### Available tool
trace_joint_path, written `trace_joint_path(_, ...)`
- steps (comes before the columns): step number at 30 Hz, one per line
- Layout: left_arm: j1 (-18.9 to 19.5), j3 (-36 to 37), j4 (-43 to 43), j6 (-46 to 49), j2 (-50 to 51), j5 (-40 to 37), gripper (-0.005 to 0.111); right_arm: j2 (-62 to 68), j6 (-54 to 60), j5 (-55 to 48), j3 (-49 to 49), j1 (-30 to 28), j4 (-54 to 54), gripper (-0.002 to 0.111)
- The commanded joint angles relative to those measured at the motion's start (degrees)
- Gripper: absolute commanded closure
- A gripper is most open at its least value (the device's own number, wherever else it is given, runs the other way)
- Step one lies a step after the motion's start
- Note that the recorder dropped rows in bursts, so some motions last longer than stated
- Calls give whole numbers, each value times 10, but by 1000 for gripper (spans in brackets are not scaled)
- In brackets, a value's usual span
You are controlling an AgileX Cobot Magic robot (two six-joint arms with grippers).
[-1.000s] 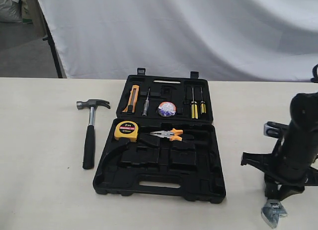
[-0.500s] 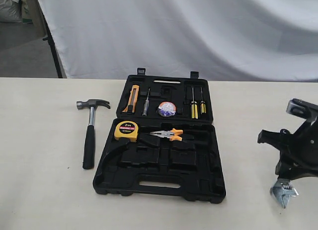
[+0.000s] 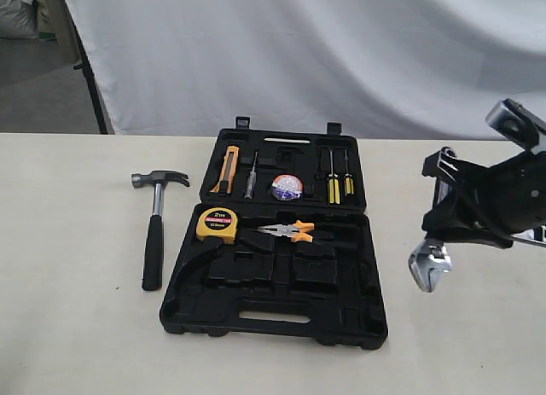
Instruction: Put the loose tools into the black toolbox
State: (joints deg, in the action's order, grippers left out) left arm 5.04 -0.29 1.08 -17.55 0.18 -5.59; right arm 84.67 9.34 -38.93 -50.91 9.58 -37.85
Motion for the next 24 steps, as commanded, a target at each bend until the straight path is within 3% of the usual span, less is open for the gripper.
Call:
trace_joint_path(1,-2,-2,1,-3,-2,5,106,0,23,97,-3,71,-50,109)
trace_joint_path(4,-2,-2,1,-3,-2,5,106,57,11,107,-45,151,-58,109)
trace_joint_path(9,-2,-2,-3,-3,-2,5,106,174,-56,134,-125,229,-68,109)
trace_joint_path(24,-2,-2,-2,-3,-2,5,106,213,-61,227,-143,238,-102,109)
